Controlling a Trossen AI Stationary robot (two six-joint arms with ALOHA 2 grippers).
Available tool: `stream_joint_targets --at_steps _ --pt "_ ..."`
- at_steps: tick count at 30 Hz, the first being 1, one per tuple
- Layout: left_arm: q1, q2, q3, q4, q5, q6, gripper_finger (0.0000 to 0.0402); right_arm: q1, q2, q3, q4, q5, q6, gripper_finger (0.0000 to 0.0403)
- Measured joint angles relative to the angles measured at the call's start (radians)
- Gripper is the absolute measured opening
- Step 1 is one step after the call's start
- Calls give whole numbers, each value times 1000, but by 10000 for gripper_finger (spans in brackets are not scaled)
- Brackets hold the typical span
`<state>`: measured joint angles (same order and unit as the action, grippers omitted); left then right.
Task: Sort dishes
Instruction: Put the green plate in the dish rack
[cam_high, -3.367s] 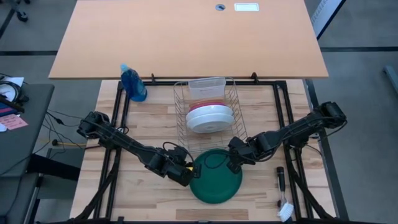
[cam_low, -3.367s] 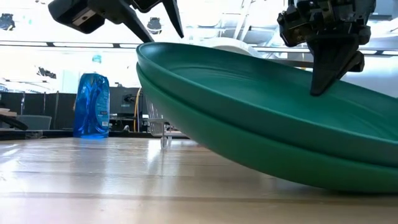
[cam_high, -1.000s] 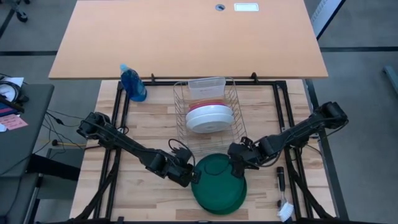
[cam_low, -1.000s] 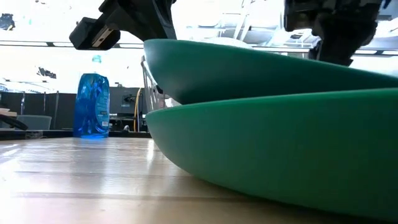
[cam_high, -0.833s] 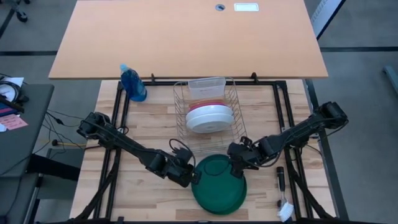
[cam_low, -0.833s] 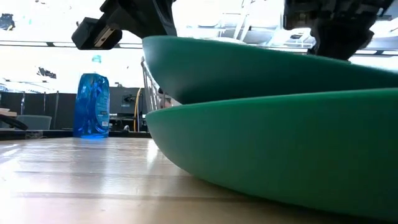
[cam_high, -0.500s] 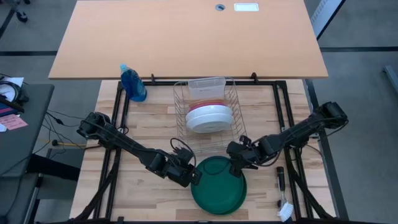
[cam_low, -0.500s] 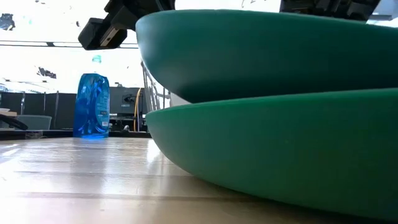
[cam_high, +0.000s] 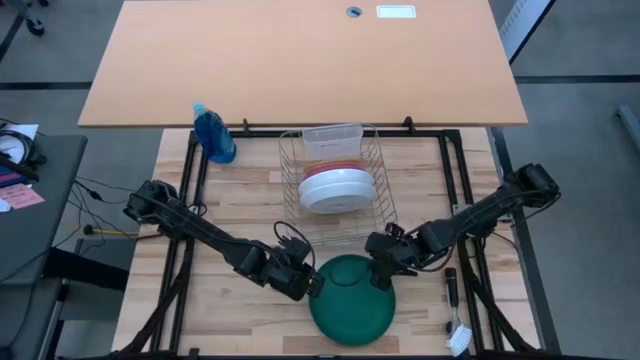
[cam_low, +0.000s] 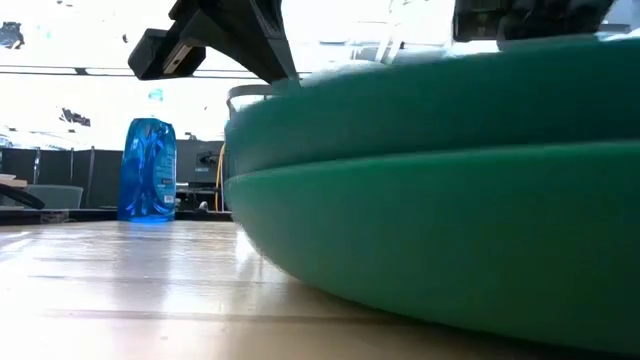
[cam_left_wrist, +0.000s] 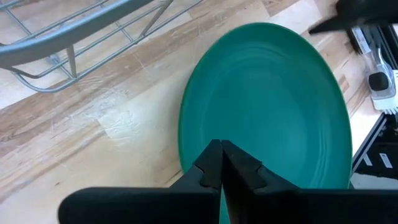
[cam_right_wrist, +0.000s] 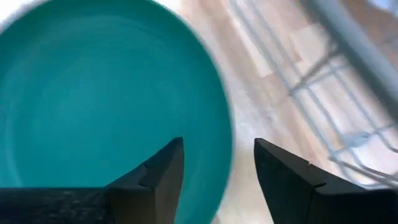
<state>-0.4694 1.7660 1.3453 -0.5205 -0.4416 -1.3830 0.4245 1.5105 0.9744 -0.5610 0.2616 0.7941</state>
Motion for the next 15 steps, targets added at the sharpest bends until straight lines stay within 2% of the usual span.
stream_joint_targets --at_steps 3,7,12,15 --pt "0 0 0 0 -5 1 1 3 11 -19 55 -9 -50 214" --pt "0 0 0 -6 -5 3 1 1 21 -42 125 -74 -67 220" --pt "0 0 0 1 47 -86 1 0 4 -24 113 -91 -38 213" --pt "0 0 0 24 99 -125 0 15 10 -6 25 -109 -10 208"
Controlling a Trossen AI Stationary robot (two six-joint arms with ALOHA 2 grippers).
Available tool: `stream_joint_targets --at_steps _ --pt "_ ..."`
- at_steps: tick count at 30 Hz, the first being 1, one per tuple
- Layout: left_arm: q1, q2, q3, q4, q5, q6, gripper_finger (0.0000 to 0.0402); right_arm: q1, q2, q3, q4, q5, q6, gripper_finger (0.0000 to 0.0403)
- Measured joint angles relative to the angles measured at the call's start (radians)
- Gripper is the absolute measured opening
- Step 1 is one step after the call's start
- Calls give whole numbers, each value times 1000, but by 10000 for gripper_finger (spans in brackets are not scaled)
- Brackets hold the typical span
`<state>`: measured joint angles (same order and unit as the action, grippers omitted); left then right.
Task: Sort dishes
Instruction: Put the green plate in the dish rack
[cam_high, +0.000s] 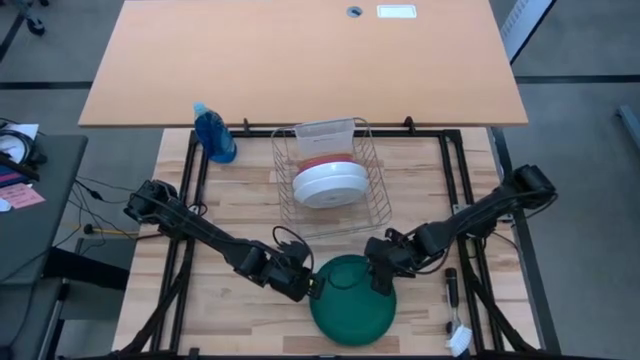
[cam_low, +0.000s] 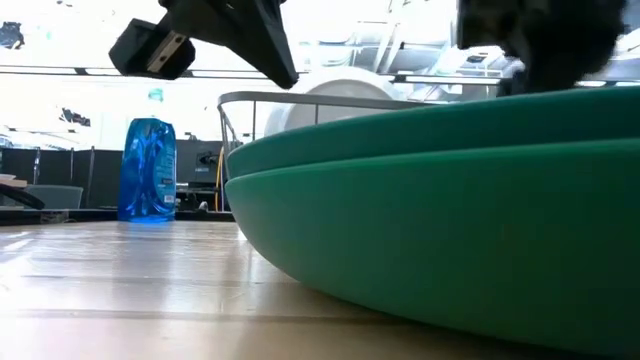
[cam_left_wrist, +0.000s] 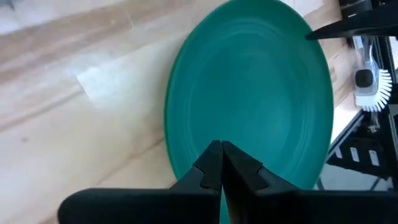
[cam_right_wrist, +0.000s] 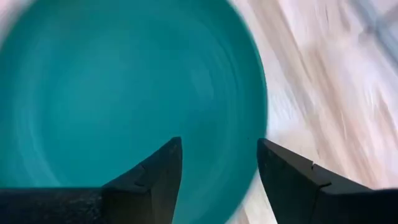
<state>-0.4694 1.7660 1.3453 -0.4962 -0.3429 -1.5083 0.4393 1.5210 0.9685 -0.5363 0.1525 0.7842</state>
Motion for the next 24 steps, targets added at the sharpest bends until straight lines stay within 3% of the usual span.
stream_joint_targets --at_steps 7,12,16,24 --pt "-19 0 -7 -12 7 -63 0 64 -9 36 -183 -1 159 172" --pt "-23 1 -8 -38 6 -64 0 159 -11 3 -197 4 314 87" --pt "-22 1 -8 -44 1 -59 0 217 -9 -69 -79 5 427 16" --pt "-22 2 -8 -35 -1 -66 0 255 -11 -165 38 2 559 7"
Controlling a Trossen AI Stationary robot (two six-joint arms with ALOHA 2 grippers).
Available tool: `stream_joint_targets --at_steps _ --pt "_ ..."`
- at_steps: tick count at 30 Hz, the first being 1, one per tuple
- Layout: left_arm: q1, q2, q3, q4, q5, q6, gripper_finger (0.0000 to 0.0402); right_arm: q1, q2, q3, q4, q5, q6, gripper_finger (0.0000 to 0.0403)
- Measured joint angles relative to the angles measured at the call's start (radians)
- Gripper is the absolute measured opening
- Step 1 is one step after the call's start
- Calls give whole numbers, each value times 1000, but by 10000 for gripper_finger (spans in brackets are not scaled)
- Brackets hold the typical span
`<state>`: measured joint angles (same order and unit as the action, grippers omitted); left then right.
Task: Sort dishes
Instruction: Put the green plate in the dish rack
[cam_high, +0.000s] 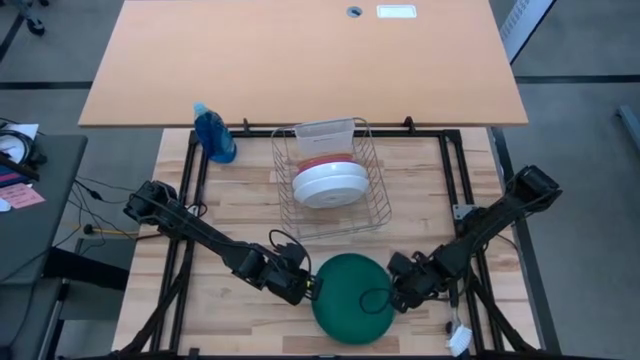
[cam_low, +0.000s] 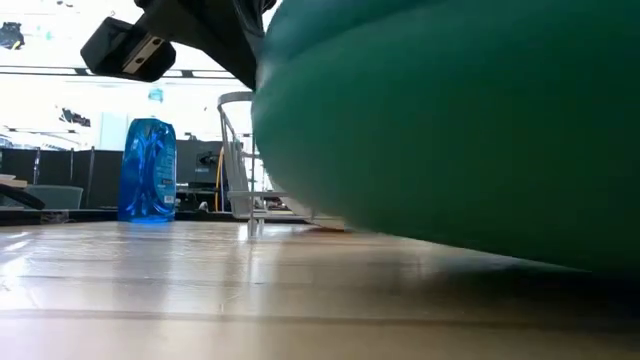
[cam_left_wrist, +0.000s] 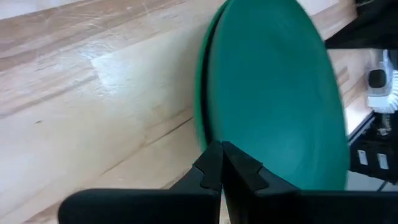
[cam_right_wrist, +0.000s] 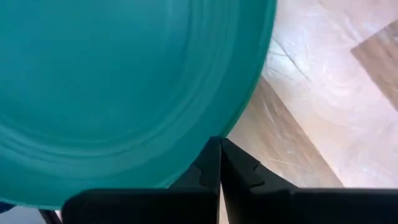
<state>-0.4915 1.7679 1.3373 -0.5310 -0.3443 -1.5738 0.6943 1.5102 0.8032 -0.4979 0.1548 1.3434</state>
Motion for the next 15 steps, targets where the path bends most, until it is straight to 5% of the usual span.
stream_joint_targets --at_steps 15 --pt "-2 0 0 30 31 -103 3 -3 0 -21 89 0 -5 1"
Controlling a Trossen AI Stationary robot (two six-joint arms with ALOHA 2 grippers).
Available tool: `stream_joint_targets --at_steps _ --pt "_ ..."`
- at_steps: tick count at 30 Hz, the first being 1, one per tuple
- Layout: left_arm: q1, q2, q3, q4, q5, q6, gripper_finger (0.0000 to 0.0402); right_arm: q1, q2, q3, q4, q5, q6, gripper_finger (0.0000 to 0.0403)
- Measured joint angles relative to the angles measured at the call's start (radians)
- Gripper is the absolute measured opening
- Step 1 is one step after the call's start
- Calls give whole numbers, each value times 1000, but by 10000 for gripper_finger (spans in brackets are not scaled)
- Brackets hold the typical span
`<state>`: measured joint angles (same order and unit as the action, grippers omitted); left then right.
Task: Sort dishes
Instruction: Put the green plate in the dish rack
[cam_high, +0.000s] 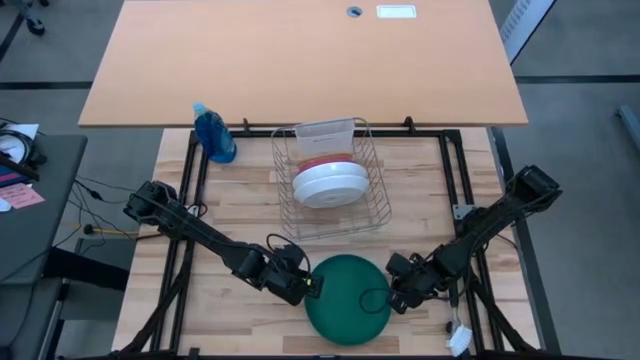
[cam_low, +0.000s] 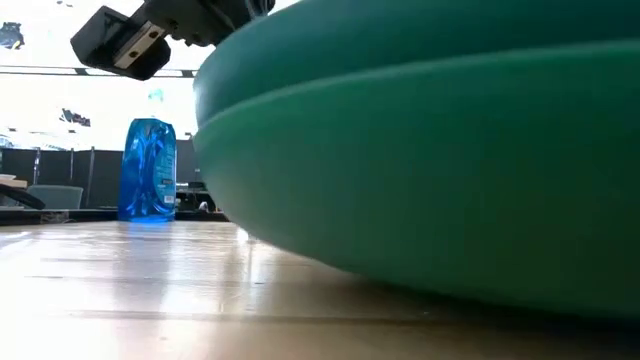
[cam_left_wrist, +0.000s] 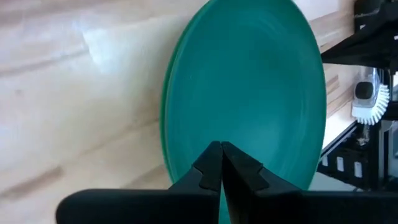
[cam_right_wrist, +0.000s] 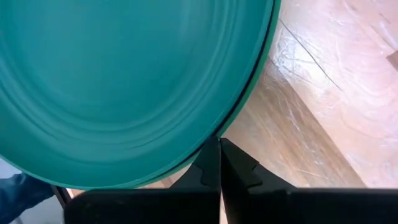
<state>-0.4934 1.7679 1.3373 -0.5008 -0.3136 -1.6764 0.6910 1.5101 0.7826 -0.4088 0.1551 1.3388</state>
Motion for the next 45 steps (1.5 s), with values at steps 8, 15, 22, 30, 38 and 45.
stream_joint_targets --at_steps 8,15,22,30,38,45 --pt "-15 1 0 0 48 -151 81 0 0 0 -1 1 23 0" --pt "-14 34 1 -14 77 -239 152 0 0 0 -1 4 23 0" --pt "-24 138 -1 148 158 -291 185 -6 -2 0 -7 4 24 0" --pt "-32 152 0 143 148 -306 169 -6 -1 1 2 3 20 0" --pt "-31 152 0 126 155 -227 81 -8 -1 0 -1 3 15 0" --pt "-17 163 0 101 149 -202 8 -12 -1 0 -5 2 14 0"
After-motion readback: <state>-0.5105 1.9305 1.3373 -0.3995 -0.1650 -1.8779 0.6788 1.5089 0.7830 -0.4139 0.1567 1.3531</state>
